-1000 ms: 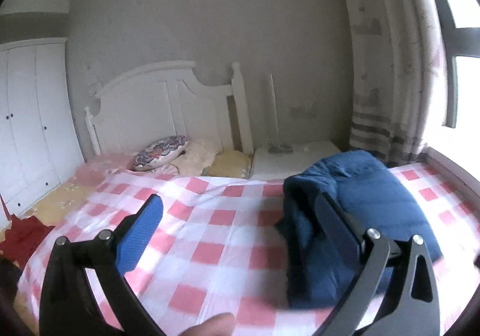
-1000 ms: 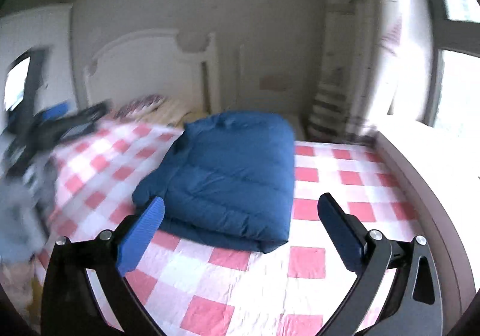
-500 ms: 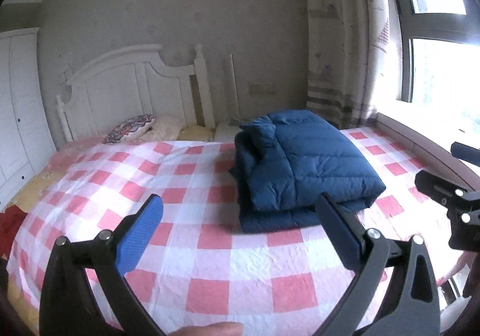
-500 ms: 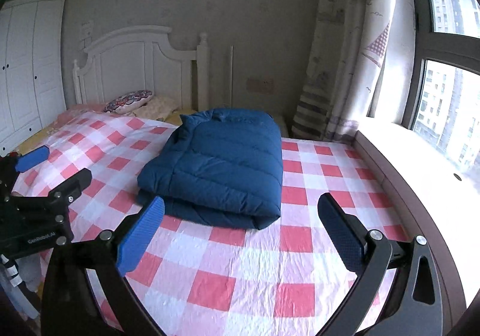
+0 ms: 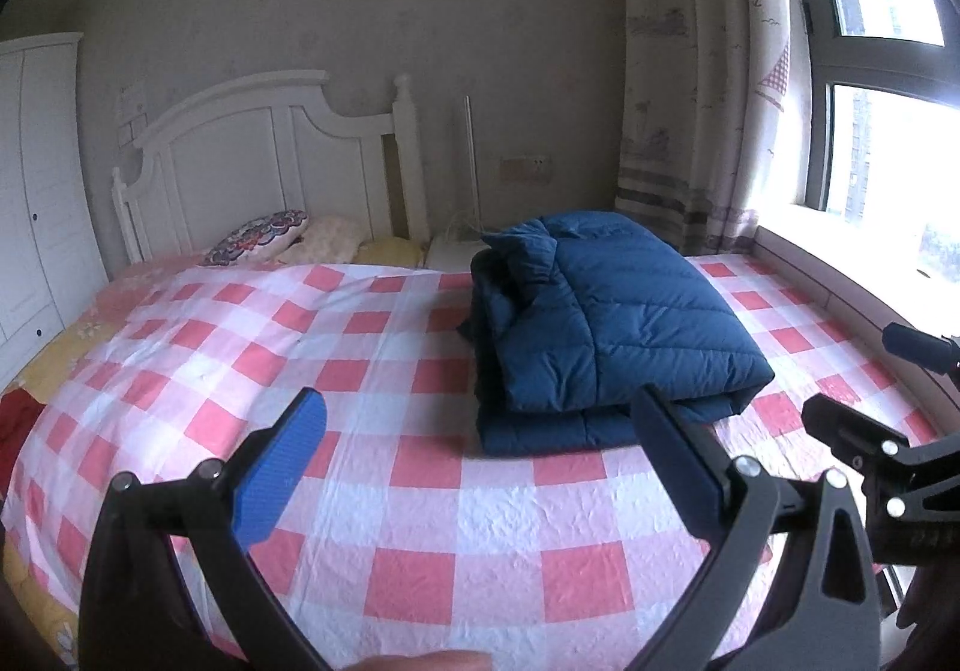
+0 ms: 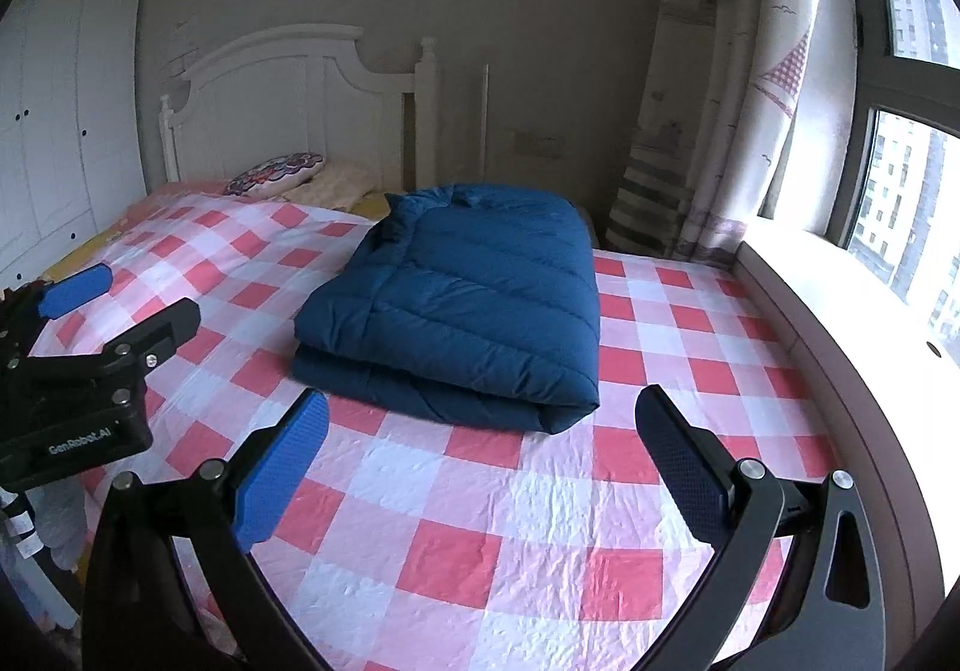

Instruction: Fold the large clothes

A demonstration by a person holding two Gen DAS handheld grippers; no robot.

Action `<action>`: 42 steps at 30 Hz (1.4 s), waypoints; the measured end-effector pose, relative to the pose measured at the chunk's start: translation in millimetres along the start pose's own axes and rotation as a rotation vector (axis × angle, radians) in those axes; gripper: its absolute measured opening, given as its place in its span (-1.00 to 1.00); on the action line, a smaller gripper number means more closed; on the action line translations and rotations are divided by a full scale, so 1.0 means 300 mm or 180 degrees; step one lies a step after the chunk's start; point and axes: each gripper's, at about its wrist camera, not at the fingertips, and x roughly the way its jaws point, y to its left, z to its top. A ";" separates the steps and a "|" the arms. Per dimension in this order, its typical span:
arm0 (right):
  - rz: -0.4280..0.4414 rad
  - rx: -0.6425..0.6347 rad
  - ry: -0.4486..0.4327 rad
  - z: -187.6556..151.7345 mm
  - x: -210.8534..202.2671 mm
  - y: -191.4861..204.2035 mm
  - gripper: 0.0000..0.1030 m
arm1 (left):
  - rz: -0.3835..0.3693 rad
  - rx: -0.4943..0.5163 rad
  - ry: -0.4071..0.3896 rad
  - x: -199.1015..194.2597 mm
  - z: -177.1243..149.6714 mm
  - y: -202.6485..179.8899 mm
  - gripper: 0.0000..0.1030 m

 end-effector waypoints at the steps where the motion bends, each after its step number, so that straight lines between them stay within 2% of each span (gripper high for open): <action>1: 0.0007 -0.0012 -0.0005 0.001 -0.003 0.003 0.91 | 0.0000 -0.0002 0.0001 0.000 0.001 0.000 0.96; 42: 0.0088 -0.0018 0.0008 -0.003 -0.020 0.036 0.91 | 0.0019 -0.0011 0.0000 -0.014 -0.013 0.014 0.96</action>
